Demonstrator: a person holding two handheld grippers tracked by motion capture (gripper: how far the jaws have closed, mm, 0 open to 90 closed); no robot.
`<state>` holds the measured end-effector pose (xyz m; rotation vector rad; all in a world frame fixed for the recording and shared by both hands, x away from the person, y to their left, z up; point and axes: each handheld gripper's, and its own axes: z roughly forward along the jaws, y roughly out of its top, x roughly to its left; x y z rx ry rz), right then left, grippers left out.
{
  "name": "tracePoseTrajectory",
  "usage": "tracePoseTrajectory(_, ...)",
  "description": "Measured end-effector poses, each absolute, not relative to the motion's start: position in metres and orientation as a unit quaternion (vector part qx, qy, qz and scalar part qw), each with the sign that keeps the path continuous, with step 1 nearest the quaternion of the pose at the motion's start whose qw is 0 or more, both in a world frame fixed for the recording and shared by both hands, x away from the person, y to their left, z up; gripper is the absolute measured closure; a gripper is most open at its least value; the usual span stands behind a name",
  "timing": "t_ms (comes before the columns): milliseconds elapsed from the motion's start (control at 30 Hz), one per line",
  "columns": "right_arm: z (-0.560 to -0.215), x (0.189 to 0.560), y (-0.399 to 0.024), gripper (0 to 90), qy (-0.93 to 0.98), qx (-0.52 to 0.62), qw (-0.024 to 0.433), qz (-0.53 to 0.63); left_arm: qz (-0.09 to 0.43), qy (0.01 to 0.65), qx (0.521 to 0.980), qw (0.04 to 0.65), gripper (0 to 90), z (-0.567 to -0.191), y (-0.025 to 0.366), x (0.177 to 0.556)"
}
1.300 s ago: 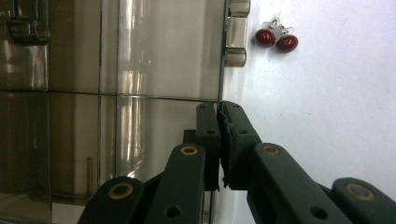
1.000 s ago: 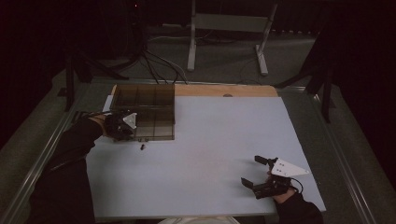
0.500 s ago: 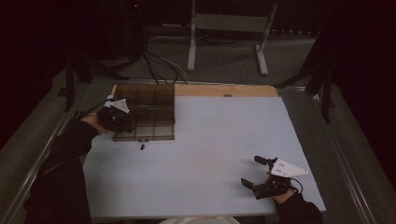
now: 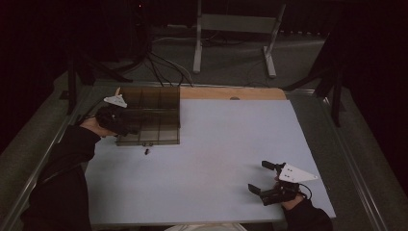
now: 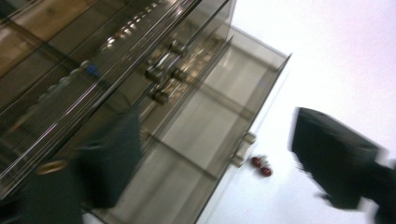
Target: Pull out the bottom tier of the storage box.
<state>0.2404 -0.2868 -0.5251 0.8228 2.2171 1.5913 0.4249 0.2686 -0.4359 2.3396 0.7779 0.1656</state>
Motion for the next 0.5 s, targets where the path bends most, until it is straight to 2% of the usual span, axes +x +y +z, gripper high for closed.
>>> tracePoseTrajectory(400, -0.525, 0.241, -0.287, 0.0, 0.767, 0.287, 0.144, 0.556, 0.081, 0.320, 0.864, 0.381, 16.2, -0.426, 0.262, 0.417)
tracePoseTrajectory(500, -0.524, 0.241, -0.287, 0.0, 0.766, 0.288, 0.143, 0.557, 0.078, 0.326, 0.865, 0.374, 5.3, -0.425, 0.261, 0.414)
